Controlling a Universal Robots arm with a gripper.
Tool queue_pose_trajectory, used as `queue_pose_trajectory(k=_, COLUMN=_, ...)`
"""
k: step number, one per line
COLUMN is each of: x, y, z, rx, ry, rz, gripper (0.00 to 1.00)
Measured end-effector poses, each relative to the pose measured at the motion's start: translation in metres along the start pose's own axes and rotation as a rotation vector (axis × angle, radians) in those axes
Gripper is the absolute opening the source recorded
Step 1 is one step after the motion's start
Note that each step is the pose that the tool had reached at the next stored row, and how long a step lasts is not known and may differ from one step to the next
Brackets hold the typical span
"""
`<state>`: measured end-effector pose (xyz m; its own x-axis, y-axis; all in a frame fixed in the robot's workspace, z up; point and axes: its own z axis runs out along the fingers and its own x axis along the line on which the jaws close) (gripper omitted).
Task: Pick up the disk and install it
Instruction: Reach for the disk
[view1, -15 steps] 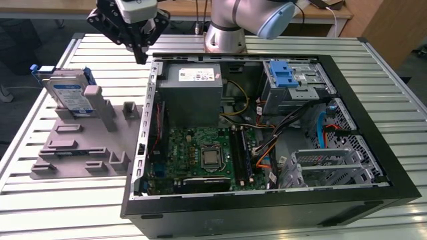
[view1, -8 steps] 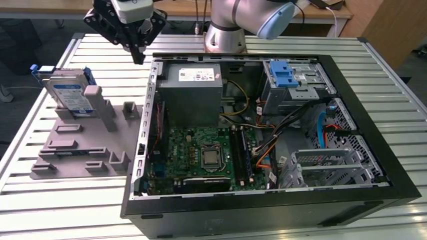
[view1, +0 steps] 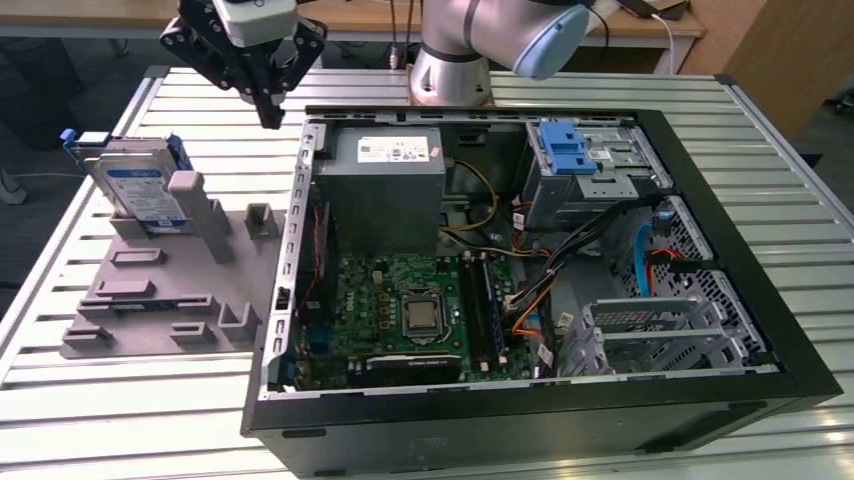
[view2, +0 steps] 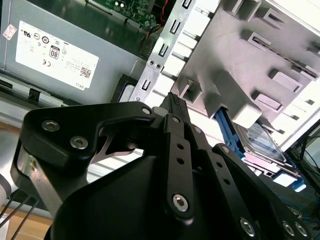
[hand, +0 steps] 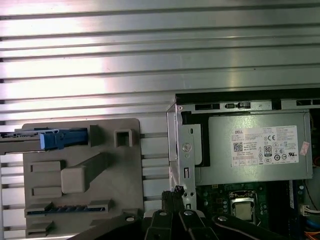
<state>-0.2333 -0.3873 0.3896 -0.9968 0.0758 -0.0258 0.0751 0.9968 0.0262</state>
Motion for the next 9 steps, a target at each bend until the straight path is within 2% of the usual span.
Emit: queue_pose_trajectory(k=9, x=0.0056, y=-0.0003, z=0.0001, rx=0.0, ry=0.0, rz=0.0, gripper=0.11)
